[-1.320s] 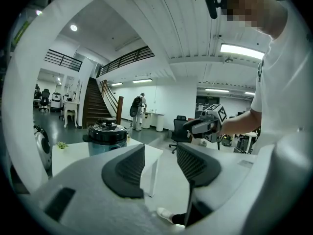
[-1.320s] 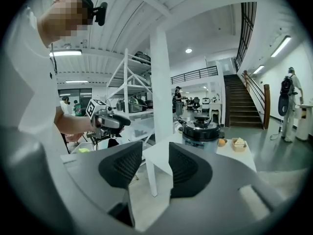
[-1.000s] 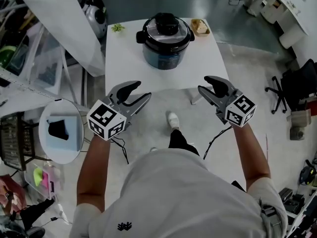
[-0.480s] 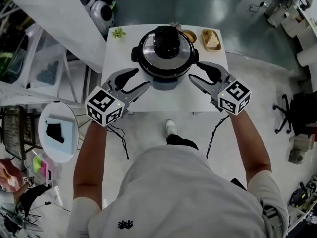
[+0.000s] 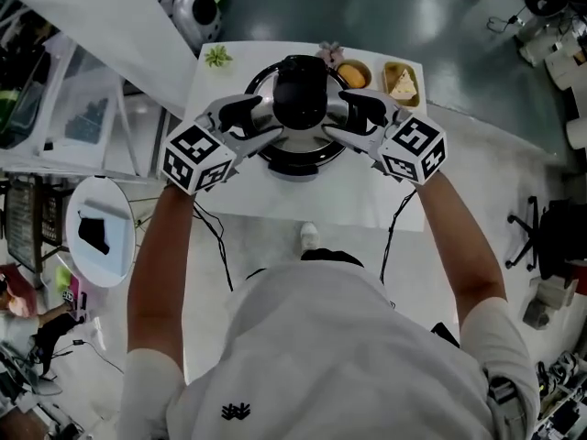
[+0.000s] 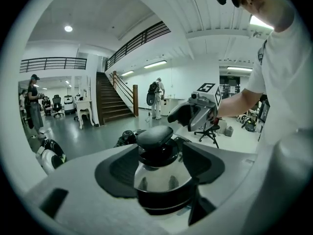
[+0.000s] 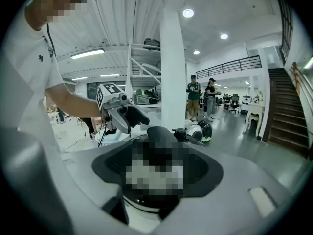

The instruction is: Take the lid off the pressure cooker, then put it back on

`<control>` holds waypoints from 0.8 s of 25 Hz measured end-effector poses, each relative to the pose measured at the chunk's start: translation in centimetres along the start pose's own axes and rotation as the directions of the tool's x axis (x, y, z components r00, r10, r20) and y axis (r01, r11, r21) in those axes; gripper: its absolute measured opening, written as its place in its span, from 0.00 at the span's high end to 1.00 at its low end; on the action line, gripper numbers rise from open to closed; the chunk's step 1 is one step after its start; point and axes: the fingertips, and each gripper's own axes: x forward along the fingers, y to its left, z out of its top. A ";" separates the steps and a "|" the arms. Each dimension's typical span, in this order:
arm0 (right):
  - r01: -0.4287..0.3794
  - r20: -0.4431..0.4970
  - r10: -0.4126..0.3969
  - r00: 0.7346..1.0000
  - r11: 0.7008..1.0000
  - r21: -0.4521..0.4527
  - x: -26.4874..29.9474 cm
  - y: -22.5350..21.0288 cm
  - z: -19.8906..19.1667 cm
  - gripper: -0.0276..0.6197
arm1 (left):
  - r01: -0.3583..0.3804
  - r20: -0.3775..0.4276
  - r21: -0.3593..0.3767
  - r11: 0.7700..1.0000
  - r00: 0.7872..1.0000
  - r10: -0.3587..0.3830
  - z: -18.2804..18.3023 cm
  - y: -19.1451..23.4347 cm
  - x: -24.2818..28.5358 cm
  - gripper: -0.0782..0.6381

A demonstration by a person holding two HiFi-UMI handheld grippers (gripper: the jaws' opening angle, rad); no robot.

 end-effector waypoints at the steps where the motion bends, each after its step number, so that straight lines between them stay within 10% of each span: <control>1: -0.015 -0.012 0.015 1.000 1.000 -0.011 0.7 -0.4 0.1 0.48 | 0.005 -0.007 0.001 1.000 1.000 -0.005 0.1 0.6 0.5 0.49; 20: -0.132 -0.118 0.126 0.985 0.990 -0.042 6.1 -1.7 -0.9 0.53 | 0.203 -0.127 0.116 0.972 0.974 -0.188 -0.4 2.2 5.6 0.46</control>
